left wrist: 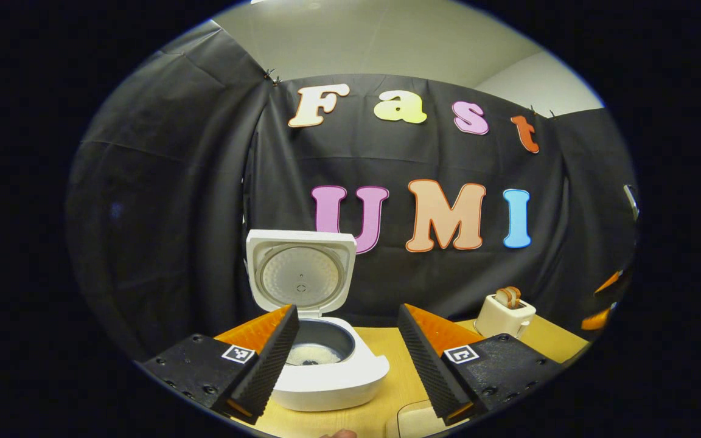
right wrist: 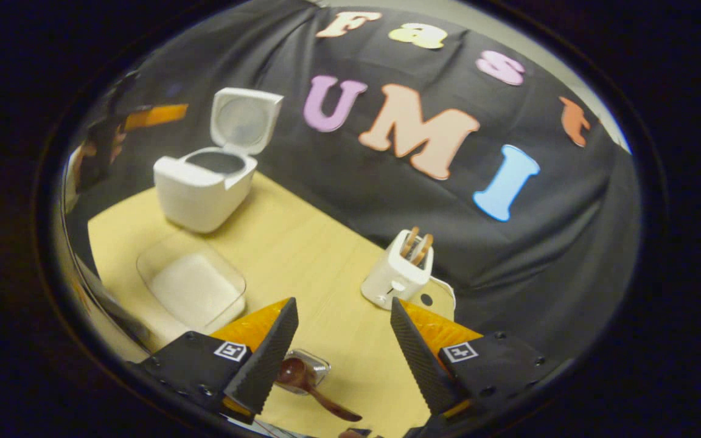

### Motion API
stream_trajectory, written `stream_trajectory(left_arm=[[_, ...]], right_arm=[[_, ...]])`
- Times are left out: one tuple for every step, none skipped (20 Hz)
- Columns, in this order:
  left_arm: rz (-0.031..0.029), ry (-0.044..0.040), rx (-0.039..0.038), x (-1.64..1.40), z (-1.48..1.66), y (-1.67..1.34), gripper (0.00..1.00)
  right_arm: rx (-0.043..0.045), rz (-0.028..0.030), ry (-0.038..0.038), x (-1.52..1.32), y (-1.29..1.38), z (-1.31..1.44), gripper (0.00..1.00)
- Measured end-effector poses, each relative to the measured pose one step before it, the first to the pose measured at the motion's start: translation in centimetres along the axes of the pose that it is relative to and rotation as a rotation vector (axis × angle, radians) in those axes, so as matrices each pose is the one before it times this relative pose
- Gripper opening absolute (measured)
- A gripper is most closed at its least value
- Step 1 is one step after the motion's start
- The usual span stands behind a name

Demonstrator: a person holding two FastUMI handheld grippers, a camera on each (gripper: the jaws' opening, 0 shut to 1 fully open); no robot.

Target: Close the left gripper, press the button to open the rice cooker; take a wooden spoon from the chopstick holder with the right hand, scoop a spoonful of rice and pour it into the rice cooker, then put the wooden spoon back into the chopstick holder.

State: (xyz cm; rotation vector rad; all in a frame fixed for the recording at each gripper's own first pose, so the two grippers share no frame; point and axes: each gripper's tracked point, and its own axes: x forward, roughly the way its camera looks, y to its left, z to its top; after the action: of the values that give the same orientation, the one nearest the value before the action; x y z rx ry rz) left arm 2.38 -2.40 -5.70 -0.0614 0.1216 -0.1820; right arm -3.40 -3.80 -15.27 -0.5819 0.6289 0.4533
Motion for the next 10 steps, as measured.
stream_trajectory(left_arm=[[0.00374,0.00387,-0.00026,-0.511,-0.139,0.19,0.96],[0.00473,0.00235,0.00067,-0.488,-0.017,0.134,0.96],[0.00483,0.00193,0.00041,-0.429,0.006,0.25,0.95],[0.00866,-0.00042,0.00128,-0.284,-0.124,0.289,0.96],[0.01322,0.00206,-0.00153,-0.335,0.007,0.431,0.95],[0.00871,0.00452,-0.00081,-0.236,-0.142,0.238,0.95],[0.01066,0.00287,0.002,-0.167,-0.116,0.302,0.94],[0.00686,0.00236,0.00648,-0.126,-0.174,0.311,0.93],[0.00335,0.00033,0.00837,-0.253,-0.036,0.223,0.94],[0.00454,0.00252,0.00818,0.004,-0.224,0.217,0.94]], right_arm=[[-0.03045,0.03147,0.02968,0.3,0.717,-0.916,0.94],[-0.02293,0.0264,0.03132,0.247,0.378,-0.873,0.94],[-0.01629,0.02506,0.03202,0.366,0.254,-0.854,0.94],[-0.01359,0.01807,0.03686,0.5,0.042,-0.888,0.93],[-0.01877,0.01649,0.03925,0.434,-0.086,-1.03,0.93],[-0.01999,0.02882,0.03636,0.271,0.126,-0.649,0.93],[-0.02205,0.02916,0.04298,0.522,0.111,-0.891,0.93],[-0.0258,0.03137,0.0372,0.199,0.334,-0.791,0.94],[-0.02337,0.03113,0.0311,0.327,0.669,-0.853,0.95],[-0.02545,0.02677,0.03351,0.292,0.579,-0.701,0.95]])
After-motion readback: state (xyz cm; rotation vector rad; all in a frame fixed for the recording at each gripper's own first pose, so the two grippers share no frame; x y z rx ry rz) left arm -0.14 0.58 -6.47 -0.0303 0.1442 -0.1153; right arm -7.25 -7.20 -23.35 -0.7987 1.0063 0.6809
